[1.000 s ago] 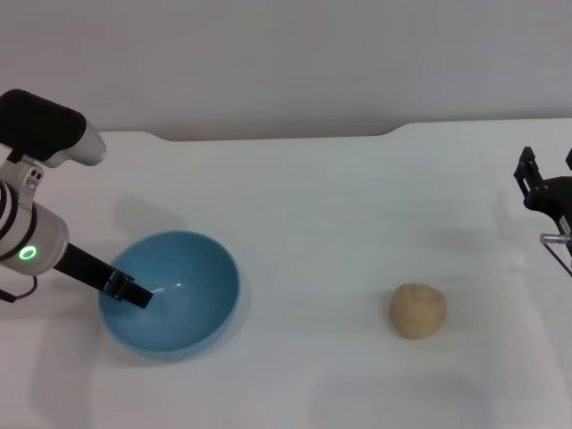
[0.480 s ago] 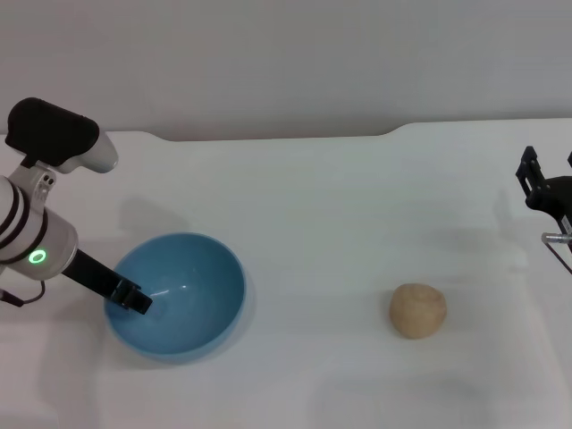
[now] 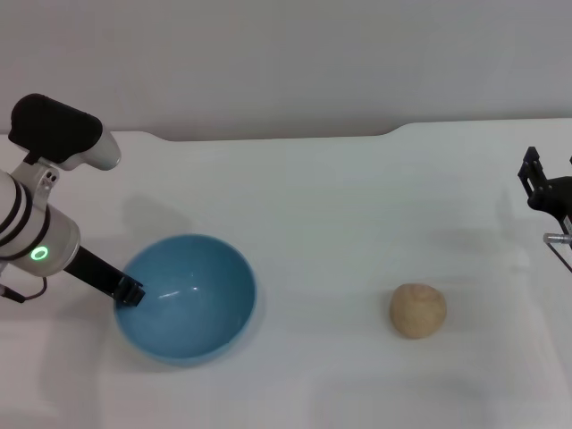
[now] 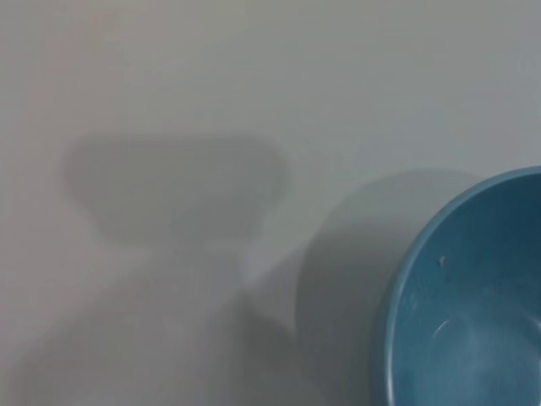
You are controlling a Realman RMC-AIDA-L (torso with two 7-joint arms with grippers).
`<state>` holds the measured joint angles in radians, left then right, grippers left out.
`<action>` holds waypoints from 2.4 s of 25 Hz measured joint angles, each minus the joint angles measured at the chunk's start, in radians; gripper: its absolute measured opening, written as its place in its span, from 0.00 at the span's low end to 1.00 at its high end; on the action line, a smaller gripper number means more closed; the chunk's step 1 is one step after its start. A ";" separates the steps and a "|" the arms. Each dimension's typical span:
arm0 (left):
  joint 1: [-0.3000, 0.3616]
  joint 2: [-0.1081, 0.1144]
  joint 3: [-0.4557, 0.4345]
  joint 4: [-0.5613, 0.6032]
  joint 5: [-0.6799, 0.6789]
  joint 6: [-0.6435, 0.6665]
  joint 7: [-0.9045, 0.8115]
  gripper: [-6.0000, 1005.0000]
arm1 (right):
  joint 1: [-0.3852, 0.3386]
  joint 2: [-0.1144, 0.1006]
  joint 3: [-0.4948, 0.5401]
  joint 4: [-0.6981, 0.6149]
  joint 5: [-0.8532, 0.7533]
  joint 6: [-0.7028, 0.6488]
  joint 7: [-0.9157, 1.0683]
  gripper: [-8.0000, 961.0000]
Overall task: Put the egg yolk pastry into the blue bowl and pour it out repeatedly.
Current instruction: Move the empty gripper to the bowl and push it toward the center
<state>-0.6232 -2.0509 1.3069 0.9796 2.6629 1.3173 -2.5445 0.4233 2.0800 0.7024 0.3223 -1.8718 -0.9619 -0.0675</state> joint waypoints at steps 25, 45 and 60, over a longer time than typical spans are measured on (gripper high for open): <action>-0.001 0.000 -0.006 0.001 -0.001 0.009 -0.009 0.02 | 0.036 -0.115 0.189 0.401 -0.018 0.572 -0.011 0.63; -0.008 0.002 -0.058 -0.003 0.008 -0.007 -0.011 0.01 | 0.154 -0.072 1.020 0.742 -0.445 1.964 -0.016 0.63; -0.021 -0.001 -0.063 -0.022 0.008 0.008 -0.059 0.01 | 0.245 -0.079 1.057 0.655 -0.446 2.309 -0.051 0.63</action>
<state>-0.6446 -2.0518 1.2435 0.9576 2.6709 1.3256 -2.6040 0.6679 2.0015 1.7592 0.9777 -2.3180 1.3469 -0.1181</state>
